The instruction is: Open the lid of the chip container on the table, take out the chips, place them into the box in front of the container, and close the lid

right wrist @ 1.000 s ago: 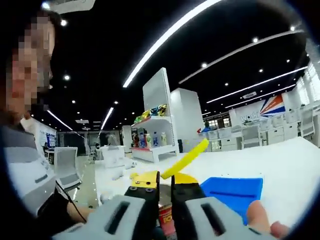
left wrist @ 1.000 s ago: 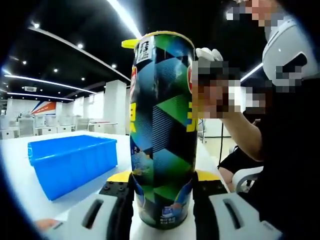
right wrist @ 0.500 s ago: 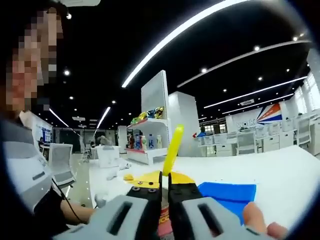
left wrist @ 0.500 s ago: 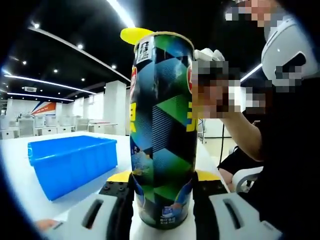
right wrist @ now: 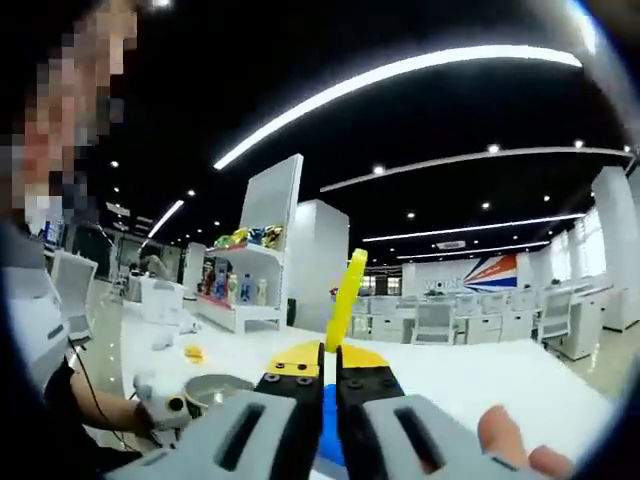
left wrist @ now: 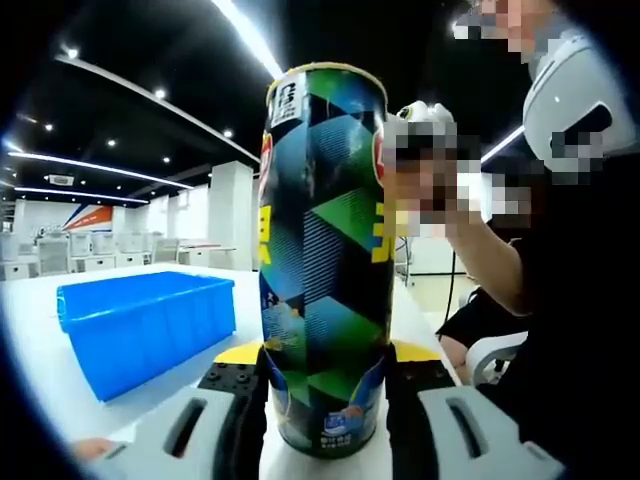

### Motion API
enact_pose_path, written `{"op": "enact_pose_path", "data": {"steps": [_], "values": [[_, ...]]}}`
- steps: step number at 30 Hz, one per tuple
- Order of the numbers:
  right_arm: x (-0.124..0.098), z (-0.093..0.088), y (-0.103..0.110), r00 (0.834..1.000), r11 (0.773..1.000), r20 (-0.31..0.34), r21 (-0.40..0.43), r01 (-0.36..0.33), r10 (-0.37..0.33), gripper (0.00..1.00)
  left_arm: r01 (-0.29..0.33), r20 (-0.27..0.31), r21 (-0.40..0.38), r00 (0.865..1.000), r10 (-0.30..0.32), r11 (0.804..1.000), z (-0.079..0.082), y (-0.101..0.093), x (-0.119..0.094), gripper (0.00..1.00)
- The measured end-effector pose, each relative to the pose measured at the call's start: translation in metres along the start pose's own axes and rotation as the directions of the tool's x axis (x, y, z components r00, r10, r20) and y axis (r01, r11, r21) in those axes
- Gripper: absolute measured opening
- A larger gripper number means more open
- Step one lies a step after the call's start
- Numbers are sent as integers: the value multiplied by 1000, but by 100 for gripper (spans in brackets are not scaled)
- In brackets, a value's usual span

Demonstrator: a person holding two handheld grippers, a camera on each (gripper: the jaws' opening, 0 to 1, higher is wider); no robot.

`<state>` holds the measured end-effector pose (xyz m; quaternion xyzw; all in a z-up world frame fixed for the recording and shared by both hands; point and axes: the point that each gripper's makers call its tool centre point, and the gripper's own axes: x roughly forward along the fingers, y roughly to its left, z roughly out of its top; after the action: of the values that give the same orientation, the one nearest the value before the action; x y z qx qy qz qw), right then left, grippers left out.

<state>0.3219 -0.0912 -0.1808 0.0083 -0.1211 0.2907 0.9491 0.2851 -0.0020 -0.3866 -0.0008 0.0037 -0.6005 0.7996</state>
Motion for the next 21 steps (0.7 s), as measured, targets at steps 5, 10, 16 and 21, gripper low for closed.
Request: {"op": "enact_pose_path", "data": {"steps": [5, 10, 16, 21], "values": [[-24, 5, -51, 990, 986, -23, -94, 135, -138, 0, -2, -2, 3, 1000, 2, 1000, 0, 0, 1, 46], [-47, -6, -99, 957, 936, -88, -247, 249, -278, 0, -5, -3, 5, 1000, 5, 1000, -1, -1, 1, 46], [-64, -40, -135, 901, 862, -186, -418, 288, -391, 0, -10, -2, 11, 1000, 10, 1000, -1, -1, 1, 46], [-78, -93, -167, 820, 769, -288, -585, 259, -495, 0, -11, 0, 14, 1000, 11, 1000, -1, -1, 1, 46]]}}
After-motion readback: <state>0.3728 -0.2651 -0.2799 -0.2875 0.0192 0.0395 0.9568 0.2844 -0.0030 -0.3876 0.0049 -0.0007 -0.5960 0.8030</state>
